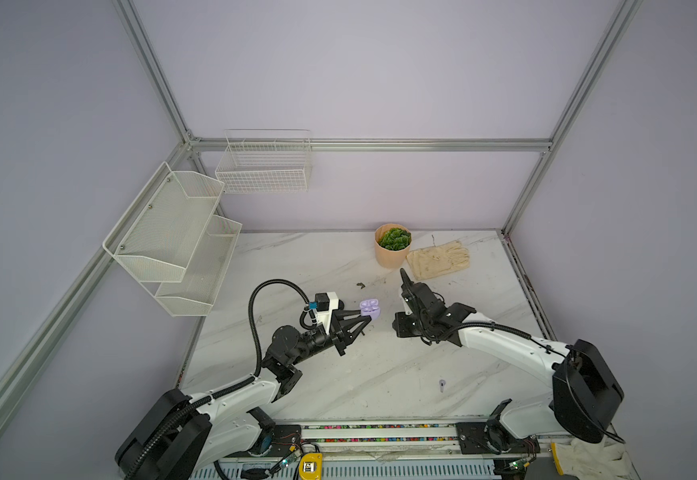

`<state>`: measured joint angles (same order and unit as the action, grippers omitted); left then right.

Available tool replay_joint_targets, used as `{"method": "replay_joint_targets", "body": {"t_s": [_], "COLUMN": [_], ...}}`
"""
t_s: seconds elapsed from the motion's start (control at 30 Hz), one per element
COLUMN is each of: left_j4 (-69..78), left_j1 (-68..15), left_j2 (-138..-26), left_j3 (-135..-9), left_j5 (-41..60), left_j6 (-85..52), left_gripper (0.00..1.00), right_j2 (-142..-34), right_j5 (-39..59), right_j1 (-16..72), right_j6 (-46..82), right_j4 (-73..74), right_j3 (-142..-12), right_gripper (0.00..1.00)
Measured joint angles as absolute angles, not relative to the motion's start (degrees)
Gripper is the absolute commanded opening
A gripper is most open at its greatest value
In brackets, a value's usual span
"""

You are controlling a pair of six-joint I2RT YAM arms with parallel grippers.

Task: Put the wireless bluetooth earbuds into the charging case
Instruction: 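Lift the earbud and swing the right gripper toward the case in the left gripper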

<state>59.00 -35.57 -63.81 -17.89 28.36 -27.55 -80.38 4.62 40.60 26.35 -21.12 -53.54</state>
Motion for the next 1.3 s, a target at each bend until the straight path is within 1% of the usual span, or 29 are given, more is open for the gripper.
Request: {"method": "replay_joint_targets", "body": {"t_s": [0.17, 0.43, 0.63, 0.8, 0.97, 1.13, 1.3], "left_j4": [60.05, 68.86, 73.17, 76.16, 78.87, 79.94, 80.53], "left_j1": [-33.21, -28.73, -28.60, -28.60, -28.60, -28.60, -28.56], "left_j2": [-65.95, -74.76, -77.56, -80.51, -84.55, -85.03, -84.90], "left_j3": [-18.06, -20.84, -25.06, -27.29, -28.47, -28.49, -28.49], "left_j5": [31.24, 38.09, 40.56, 41.65, 43.11, 43.86, 44.49], "left_j6": [-28.97, -34.44, -34.98, -34.96, -35.38, -35.42, -35.38], "left_gripper": [0.00, 0.00, 0.00, 0.00, 0.00, 0.00, 0.00], "right_j2": [-75.05, -73.67, -74.98, -75.20, -75.31, -75.88, -76.25], "right_j5": [11.16, 22.81, 33.21, 40.49, 45.54, 49.87, 52.80], "right_j1": [34.48, 28.84, 28.60, 28.60, 28.60, 28.60, 29.12], "right_j6": [22.17, 19.62, 22.39, 27.53, 29.41, 30.17, 30.52], "right_j4": [-21.04, -19.84, -15.79, -10.94, -9.65, -7.84, -6.15], "right_j3": [-56.49, -66.83, -72.73, -73.60, -73.78, -73.80, -74.04], "right_gripper": [0.25, 0.25, 0.25, 0.25, 0.23, 0.19, 0.18]}}
